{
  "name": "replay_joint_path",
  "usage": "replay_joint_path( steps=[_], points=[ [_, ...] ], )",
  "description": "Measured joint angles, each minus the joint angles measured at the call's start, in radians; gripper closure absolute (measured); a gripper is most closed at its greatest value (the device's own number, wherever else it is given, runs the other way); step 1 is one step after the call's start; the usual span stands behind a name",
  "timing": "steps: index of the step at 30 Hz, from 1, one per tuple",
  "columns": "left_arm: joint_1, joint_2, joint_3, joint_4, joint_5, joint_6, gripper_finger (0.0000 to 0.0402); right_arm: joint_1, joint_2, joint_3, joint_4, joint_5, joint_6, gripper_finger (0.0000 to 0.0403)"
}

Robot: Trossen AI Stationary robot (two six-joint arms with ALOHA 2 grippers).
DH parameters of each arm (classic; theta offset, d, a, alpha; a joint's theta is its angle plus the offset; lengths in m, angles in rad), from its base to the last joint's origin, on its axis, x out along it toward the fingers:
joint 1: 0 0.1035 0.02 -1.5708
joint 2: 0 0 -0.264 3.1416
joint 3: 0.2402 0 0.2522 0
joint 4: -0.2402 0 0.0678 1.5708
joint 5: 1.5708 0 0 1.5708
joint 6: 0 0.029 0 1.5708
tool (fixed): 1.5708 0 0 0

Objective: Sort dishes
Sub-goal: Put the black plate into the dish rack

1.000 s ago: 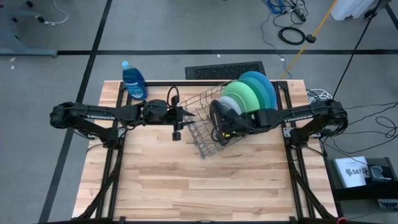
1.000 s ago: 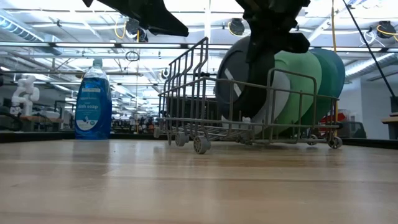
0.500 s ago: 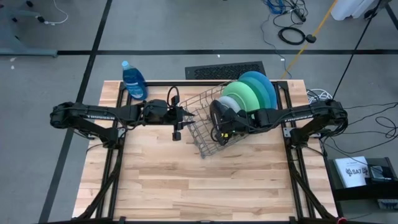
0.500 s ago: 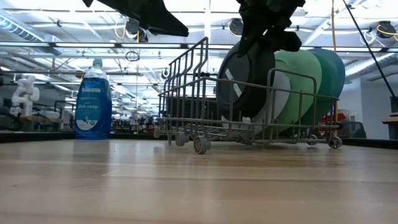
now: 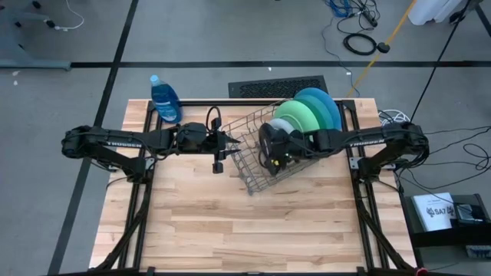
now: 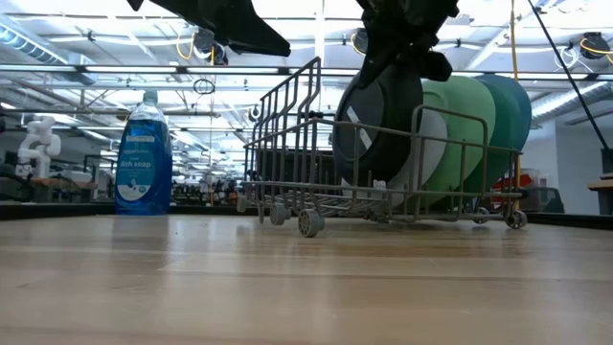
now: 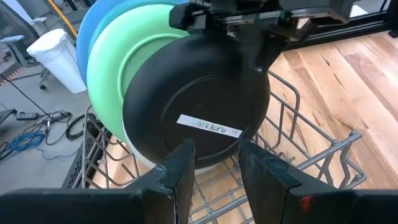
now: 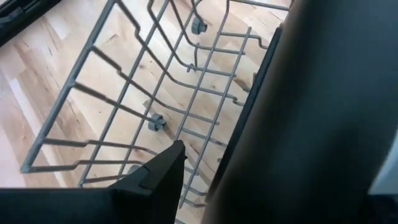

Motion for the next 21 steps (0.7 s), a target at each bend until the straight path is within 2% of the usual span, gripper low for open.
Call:
replay_joint_path(
  steps=[6, 21],
  points=[
    [0.000, 0.000, 0.000, 0.001, 0.000, 0.000, 0.0275, -0.052, 0.015, 0.001, 0.017, -0.121, -0.060, 0.0238],
    [0.000, 0.000, 0.000, 0.003, 0.000, -0.001, 0.0275, -0.099, 0.039, 0.003, 0.054, -0.179, -0.192, 0.0311]
  ],
)
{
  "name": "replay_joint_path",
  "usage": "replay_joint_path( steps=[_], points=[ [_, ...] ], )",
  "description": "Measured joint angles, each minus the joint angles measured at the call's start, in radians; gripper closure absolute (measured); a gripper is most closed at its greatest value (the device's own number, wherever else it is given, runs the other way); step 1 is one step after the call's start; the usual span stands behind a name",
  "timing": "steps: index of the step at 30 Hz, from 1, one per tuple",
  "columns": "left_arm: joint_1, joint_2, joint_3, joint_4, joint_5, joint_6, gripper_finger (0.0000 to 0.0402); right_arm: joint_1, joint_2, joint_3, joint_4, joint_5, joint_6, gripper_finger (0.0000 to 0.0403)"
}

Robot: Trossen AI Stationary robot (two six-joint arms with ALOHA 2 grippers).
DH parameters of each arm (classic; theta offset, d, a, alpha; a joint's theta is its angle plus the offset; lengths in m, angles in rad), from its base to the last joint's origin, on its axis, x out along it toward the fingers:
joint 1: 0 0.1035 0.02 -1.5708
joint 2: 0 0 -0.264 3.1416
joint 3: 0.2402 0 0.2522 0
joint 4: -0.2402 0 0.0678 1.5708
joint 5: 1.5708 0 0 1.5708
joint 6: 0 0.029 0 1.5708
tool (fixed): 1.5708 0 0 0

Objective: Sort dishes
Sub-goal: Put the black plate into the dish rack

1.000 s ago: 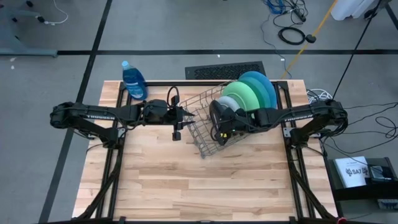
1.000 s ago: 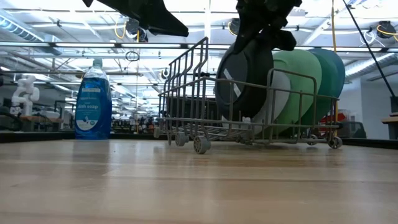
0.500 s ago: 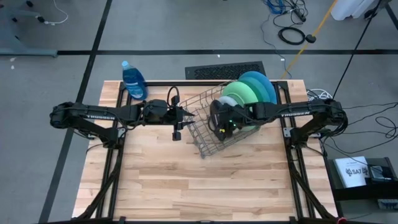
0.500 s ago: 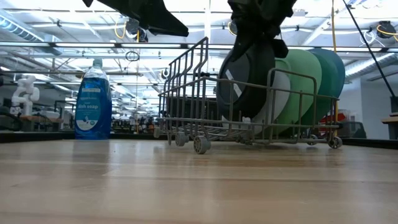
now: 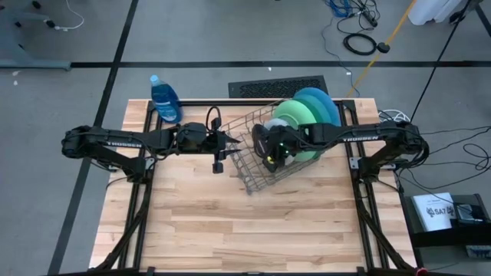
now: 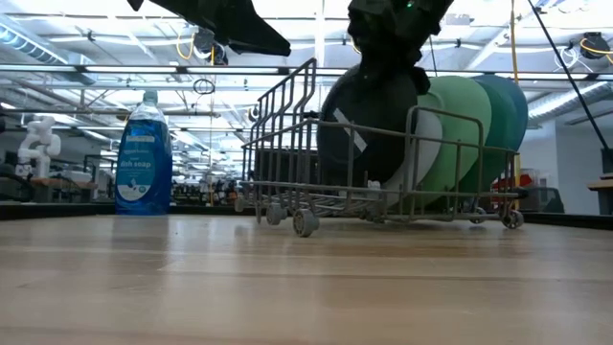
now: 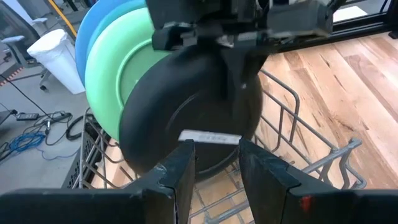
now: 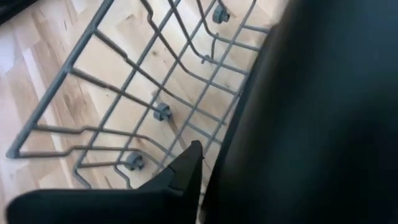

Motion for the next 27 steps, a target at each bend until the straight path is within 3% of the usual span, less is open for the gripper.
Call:
replay_joint_path(
  steps=[7, 10, 16, 27],
  points=[
    [0.000, 0.000, 0.000, 0.002, 0.000, -0.010, 0.0275, -0.016, 0.004, 0.001, 0.043, -0.053, -0.016, 0.0371],
    [0.000, 0.000, 0.000, 0.002, 0.000, -0.010, 0.0275, -0.031, 0.009, 0.001, 0.026, -0.061, 0.041, 0.0369],
    [0.005, 0.000, 0.000, 0.002, -0.001, -0.021, 0.0275, -0.031, 0.008, -0.002, 0.010, -0.047, 0.095, 0.0312],
    [0.006, 0.000, 0.000, -0.002, 0.000, -0.017, 0.0275, -0.009, 0.001, -0.001, 0.006, -0.032, 0.170, 0.0352]
  ],
)
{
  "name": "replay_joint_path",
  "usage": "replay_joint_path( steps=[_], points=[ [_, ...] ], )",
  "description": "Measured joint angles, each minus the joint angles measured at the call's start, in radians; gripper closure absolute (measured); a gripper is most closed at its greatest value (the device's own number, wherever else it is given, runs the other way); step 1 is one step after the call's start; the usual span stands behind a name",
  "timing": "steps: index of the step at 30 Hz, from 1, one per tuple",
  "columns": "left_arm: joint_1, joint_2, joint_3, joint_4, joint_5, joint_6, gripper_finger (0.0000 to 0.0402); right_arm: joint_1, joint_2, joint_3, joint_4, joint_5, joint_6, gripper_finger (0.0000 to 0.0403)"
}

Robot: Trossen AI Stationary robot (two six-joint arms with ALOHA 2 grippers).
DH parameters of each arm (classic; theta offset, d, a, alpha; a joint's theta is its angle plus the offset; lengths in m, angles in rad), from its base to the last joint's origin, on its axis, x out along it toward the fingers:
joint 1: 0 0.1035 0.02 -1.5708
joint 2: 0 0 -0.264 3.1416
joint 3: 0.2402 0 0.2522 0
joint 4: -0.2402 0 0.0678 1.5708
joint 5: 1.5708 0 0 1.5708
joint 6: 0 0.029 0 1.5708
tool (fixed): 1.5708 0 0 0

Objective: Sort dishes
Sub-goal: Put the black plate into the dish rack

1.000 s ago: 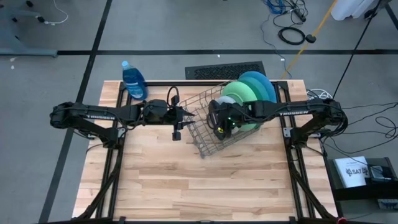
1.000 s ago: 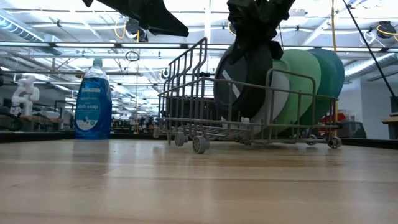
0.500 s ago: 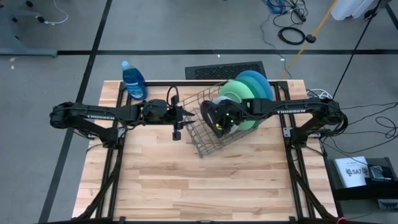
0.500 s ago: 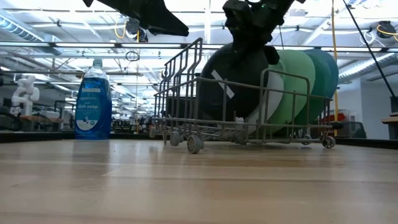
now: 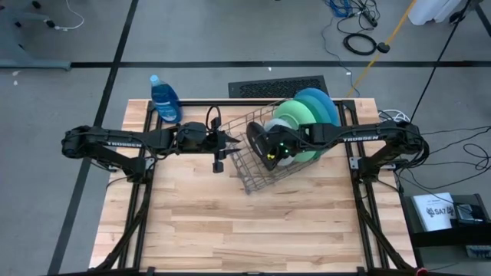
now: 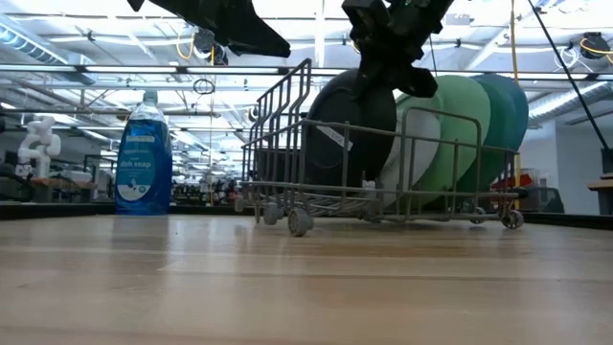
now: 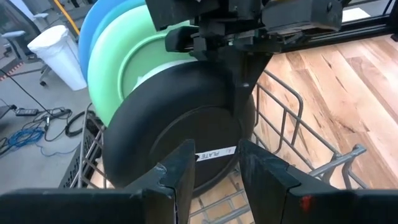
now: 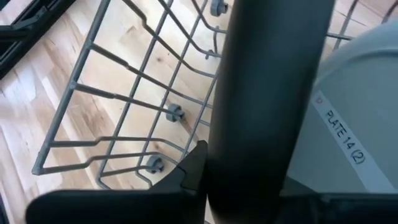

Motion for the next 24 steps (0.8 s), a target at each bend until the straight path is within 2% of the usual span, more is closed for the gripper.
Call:
replay_joint_path(
  steps=[9, 24],
  points=[
    [0.000, 0.000, 0.000, 0.000, 0.000, 0.000, 0.0275, 0.007, -0.008, 0.000, 0.002, -0.001, -0.009, 0.0372],
    [0.000, 0.000, 0.000, -0.001, 0.000, 0.000, 0.0275, 0.063, -0.102, 0.000, -0.057, 0.042, 0.121, 0.0372]
  ],
)
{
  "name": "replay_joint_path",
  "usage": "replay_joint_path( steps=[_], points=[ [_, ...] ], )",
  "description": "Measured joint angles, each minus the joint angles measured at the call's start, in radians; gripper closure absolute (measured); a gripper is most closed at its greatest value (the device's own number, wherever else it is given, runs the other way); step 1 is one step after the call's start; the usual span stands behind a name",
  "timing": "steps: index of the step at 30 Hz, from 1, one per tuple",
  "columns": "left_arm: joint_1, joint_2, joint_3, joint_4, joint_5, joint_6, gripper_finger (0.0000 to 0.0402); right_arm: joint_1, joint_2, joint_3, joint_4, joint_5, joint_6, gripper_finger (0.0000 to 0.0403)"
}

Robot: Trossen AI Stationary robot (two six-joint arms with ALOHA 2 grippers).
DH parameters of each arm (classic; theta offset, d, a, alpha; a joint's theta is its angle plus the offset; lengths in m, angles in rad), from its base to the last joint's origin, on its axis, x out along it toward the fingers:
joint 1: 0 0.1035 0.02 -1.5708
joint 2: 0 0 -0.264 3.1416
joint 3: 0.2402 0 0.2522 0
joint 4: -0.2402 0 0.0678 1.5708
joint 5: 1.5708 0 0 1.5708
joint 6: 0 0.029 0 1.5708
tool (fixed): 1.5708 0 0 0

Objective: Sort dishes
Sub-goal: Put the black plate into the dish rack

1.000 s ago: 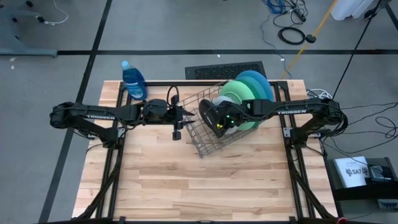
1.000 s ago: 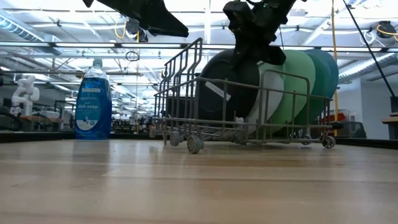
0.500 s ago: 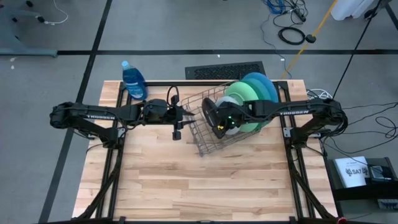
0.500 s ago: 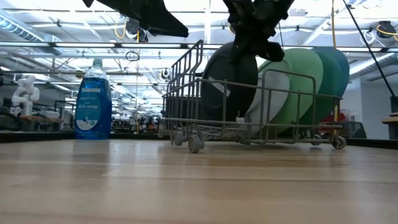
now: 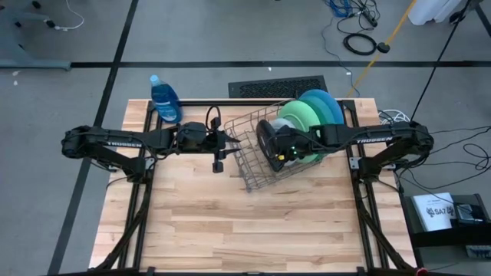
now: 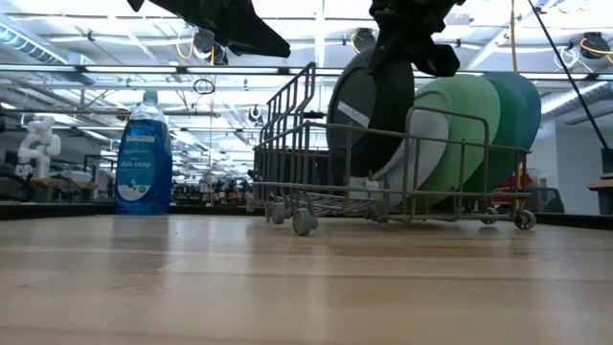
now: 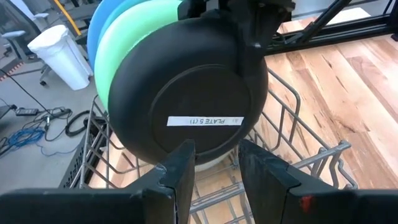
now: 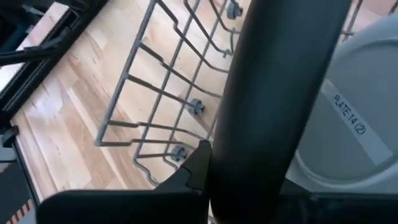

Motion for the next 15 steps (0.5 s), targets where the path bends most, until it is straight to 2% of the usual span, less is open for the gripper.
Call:
replay_joint_path(
  steps=[15],
  points=[
    [0.000, 0.000, 0.000, -0.001, 0.000, -0.001, 0.0275, -0.003, 0.039, 0.002, -0.041, -0.005, 0.048, 0.0367]
  ],
)
